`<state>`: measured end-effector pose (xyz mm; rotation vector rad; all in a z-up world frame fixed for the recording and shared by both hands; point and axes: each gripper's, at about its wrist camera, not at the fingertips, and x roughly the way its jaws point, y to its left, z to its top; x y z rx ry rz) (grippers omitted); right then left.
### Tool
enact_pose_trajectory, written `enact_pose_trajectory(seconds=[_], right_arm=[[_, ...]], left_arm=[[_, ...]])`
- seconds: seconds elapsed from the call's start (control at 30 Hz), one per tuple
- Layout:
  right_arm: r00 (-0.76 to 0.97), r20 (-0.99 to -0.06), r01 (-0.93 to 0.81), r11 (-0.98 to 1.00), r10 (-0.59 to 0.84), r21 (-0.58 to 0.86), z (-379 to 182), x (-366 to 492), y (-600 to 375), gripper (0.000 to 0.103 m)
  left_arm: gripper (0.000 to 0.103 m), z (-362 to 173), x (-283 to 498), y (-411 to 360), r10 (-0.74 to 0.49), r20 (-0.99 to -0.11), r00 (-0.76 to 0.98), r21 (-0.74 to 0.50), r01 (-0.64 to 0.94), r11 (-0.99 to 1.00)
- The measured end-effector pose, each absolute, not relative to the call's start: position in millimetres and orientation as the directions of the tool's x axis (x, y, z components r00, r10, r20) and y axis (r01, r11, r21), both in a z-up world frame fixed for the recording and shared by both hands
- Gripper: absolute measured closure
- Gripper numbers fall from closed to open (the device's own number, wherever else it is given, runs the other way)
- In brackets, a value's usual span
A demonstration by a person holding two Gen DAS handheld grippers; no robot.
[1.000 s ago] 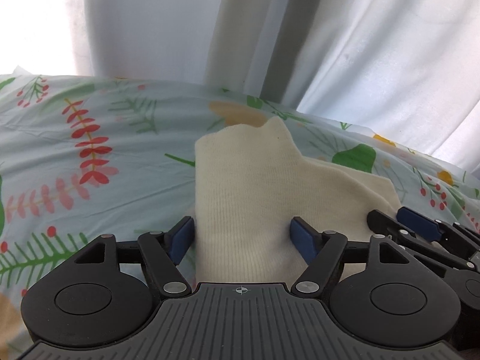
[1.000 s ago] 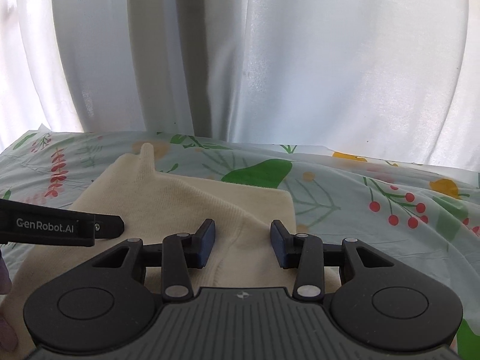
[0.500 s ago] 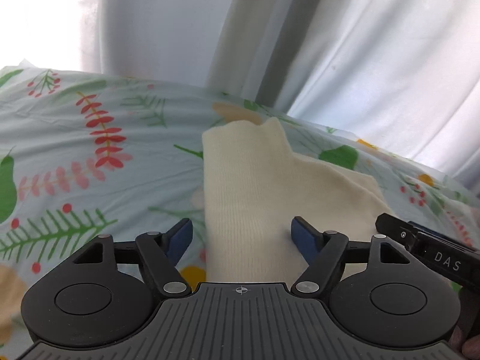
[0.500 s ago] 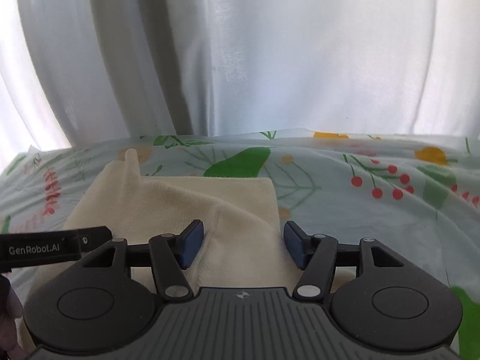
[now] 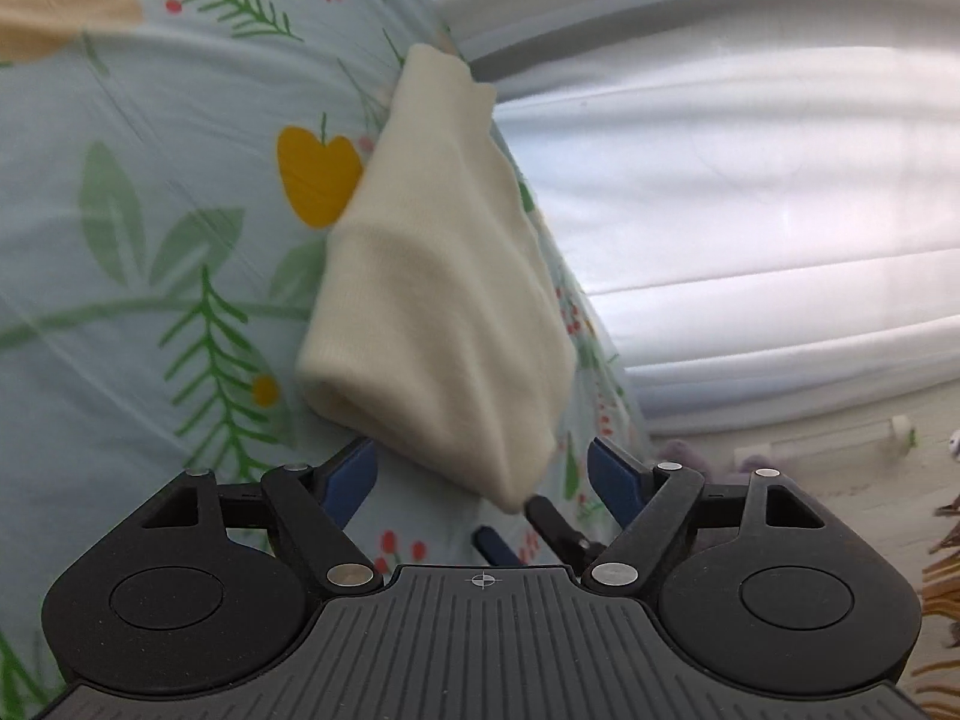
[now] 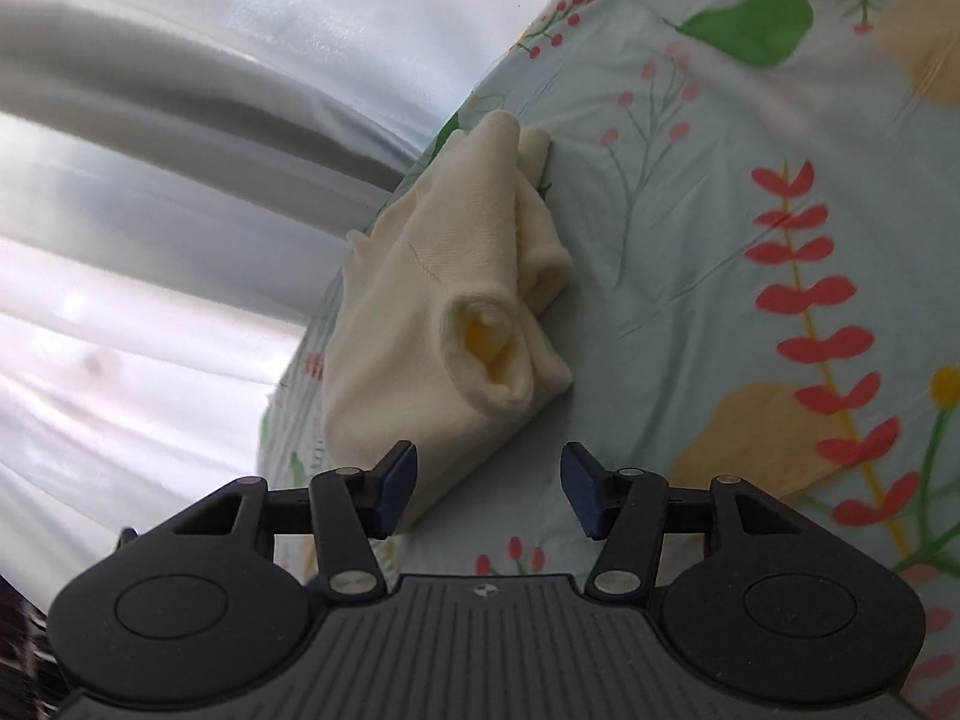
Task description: Fold small clothes
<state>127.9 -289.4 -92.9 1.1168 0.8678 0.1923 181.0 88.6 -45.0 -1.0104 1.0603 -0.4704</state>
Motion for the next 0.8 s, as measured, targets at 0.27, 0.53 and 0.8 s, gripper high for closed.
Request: enact_pose_trajectory(seconds=[0.27,0.53,0.8], right_arm=[[0.704,-0.456,0.274,0.384,0.545,0.882,-96,146,-285,0.065],[0.728,-0.443,0.291,0.349,0.523,0.891,-104,162,-286,0.052],[0.715,-0.447,0.312,0.327,0.537,0.892,-105,173,-274,0.073]], left_arm=[[0.023,-61,185,74,-0.726,-0.498,0.475,-0.862,-0.183,0.472],[0.023,-70,192,75,-0.706,-0.515,0.486,-0.854,-0.217,0.473],[0.023,-80,201,74,-0.718,-0.487,0.498,-0.872,-0.239,0.426]])
